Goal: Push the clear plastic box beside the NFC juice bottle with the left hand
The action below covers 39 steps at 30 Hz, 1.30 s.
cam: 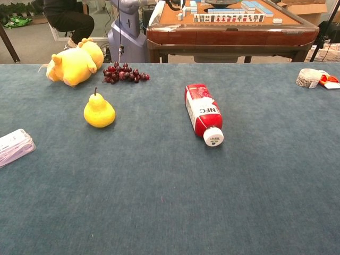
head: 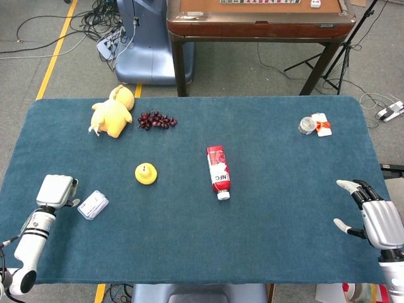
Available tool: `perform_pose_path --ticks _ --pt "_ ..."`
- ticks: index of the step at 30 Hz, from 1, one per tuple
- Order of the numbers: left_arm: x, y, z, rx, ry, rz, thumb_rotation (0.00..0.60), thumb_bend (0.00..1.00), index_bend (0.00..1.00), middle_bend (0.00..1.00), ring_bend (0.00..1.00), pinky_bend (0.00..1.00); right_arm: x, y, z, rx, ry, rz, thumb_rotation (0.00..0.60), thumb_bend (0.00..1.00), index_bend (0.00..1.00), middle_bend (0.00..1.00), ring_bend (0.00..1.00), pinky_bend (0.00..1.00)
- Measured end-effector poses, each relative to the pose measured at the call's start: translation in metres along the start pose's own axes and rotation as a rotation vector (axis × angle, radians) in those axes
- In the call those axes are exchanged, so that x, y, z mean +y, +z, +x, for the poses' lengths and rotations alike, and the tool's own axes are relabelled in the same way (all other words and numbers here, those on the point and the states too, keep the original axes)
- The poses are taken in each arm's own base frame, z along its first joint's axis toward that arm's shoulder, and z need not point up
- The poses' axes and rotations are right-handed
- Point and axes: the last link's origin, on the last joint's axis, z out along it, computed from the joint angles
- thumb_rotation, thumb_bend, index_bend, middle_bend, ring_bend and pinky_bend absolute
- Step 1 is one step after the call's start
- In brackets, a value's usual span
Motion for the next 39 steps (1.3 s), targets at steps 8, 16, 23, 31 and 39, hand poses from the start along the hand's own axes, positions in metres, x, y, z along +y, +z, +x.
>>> perform_pose_path --ticks 8,16,23,31,39 --pt "0.002 0.0 -0.002 -0.006 0.016 0.001 0.6 0.0 0.77 1.0 1.0 1.0 0.0 0.0 0.001 0.003 0.002 0.001 0.6 0.01 0.23 0.27 0.16 0.49" --pt "0.012 -0.003 0.0 -0.03 -0.034 -0.014 0.6 0.0 0.77 1.0 1.0 1.0 0.001 0.0 0.003 0.008 0.004 0.0 0.6 0.01 0.23 0.27 0.16 0.49" --pt "0.021 -0.006 0.004 -0.035 -0.052 -0.028 0.6 0.0 0.77 1.0 1.0 1.0 0.001 0.0 0.003 0.01 0.006 -0.002 0.6 0.01 0.23 0.27 0.16 0.49" --pt "0.032 -0.009 0.007 -0.051 -0.059 -0.044 0.6 0.0 0.77 1.0 1.0 1.0 0.001 0.0 0.004 0.013 0.007 -0.001 0.6 0.01 0.23 0.27 0.16 0.49" --pt "0.039 -0.007 0.008 -0.059 -0.068 -0.052 0.6 0.0 0.77 1.0 1.0 1.0 0.002 0.0 0.005 0.014 0.01 -0.002 0.6 0.01 0.23 0.27 0.16 0.49"
